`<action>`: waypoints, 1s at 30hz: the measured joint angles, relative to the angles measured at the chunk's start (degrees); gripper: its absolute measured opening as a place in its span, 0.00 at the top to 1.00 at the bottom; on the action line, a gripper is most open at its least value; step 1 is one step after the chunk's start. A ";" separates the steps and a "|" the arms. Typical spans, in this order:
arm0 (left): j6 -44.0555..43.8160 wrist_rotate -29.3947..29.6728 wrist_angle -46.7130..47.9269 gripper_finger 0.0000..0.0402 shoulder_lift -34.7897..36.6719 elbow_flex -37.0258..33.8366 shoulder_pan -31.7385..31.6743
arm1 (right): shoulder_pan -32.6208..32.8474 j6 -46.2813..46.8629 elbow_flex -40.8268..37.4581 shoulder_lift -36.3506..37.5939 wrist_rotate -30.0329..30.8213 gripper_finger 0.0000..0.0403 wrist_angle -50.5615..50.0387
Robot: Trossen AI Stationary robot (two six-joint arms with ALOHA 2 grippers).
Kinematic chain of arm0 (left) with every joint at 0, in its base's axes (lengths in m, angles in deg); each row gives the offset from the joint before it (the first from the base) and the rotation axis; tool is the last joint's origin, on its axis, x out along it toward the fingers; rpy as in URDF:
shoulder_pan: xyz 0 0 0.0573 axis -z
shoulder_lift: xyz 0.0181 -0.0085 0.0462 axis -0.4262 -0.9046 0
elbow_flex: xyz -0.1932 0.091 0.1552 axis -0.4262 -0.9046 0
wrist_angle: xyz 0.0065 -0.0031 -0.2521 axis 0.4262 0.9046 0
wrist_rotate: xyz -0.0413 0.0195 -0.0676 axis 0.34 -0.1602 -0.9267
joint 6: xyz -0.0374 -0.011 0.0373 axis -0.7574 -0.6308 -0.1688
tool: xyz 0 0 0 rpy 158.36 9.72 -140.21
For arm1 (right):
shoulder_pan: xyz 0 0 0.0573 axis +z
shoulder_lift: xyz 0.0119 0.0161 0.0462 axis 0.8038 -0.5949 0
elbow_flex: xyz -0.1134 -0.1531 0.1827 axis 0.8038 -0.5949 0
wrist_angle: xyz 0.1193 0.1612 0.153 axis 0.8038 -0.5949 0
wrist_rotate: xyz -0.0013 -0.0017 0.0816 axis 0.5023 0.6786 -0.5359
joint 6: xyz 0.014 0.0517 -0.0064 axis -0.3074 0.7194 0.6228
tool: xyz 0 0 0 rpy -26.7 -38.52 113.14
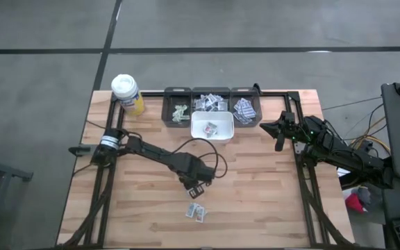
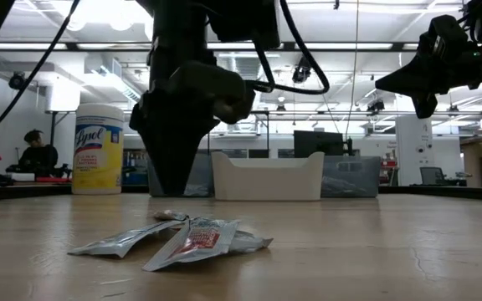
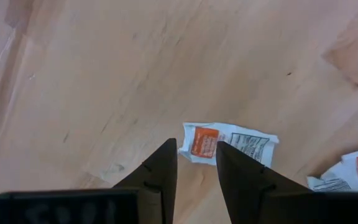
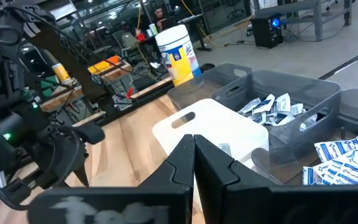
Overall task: Pick & Place First Aid Supplies
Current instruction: Put the ointment pack into the white bin
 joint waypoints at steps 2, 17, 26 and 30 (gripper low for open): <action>0.04 -0.15 -0.22 0.74 0.00 -0.37 0.08 | 0.00 0.00 -0.02 0.00 0.00 0.98 0.00; -1.92 -0.75 -4.96 0.74 0.15 -6.03 0.20 | 0.00 0.20 0.00 0.01 0.00 0.98 0.00; -6.45 -0.76 -6.41 0.85 0.42 -8.80 0.17 | 0.00 0.20 0.00 0.00 0.00 0.98 -0.01; -6.43 -0.43 -6.30 0.97 0.33 -7.94 0.17 | 0.00 0.16 -0.02 -0.07 0.00 0.98 -0.02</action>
